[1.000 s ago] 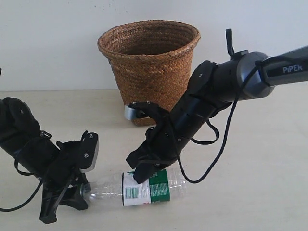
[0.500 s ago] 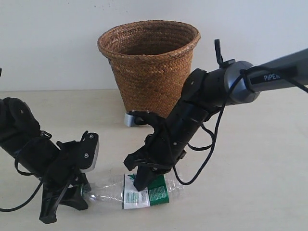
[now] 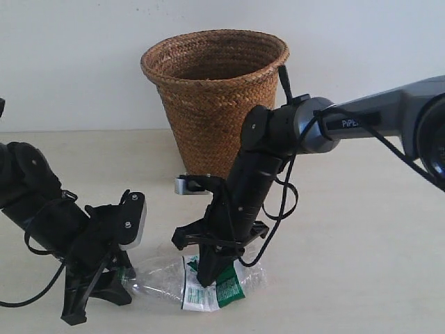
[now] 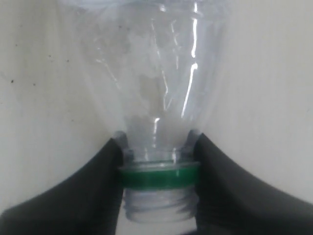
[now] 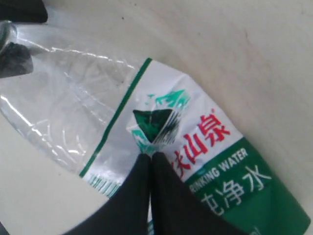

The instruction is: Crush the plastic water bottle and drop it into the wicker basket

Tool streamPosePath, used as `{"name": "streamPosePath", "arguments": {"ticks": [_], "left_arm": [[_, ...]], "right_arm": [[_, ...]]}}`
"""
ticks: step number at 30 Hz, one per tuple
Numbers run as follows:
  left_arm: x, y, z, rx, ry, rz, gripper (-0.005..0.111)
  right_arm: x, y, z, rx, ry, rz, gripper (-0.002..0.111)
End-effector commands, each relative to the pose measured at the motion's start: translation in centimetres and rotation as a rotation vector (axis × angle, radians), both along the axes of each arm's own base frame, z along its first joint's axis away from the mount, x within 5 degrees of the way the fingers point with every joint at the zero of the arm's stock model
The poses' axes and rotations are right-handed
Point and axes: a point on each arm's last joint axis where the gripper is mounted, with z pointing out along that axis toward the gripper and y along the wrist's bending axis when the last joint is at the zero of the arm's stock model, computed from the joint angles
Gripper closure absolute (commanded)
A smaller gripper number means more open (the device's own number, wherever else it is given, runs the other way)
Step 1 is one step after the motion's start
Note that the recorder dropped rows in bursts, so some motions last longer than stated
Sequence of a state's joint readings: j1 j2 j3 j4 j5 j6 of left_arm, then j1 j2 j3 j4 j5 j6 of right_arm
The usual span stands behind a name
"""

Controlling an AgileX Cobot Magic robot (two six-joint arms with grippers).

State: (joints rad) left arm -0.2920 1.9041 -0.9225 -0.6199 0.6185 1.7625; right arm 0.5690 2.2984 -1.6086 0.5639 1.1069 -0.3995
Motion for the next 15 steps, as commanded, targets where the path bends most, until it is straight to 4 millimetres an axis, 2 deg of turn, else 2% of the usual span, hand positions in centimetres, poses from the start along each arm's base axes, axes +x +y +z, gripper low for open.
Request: {"name": "streamPosePath", "arguments": {"ticks": [1,4,9,12,15], "left_arm": [[-0.1,0.1,-0.2,0.005,0.015,0.013,0.102],[0.0,0.1,-0.2,0.007,0.008,0.015,0.102],[0.2,0.1,-0.2,0.010,-0.015,0.023,0.102],[0.6,0.0,0.1,0.002,-0.026,0.026,0.102],[0.9,-0.2,0.4,-0.011,-0.033,0.035,0.102]], "right_arm": [[0.8,-2.3,-0.3,-0.211,-0.041,0.165,0.108],[1.0,-1.8,3.6,-0.136,-0.116,0.147,0.108],[0.4,-1.4,8.3,-0.006,-0.193,0.162,0.108],[0.1,-1.0,9.7,0.065,-0.198,0.151,0.108],[-0.1,-0.3,9.9,0.155,-0.182,0.144,0.108]]}}
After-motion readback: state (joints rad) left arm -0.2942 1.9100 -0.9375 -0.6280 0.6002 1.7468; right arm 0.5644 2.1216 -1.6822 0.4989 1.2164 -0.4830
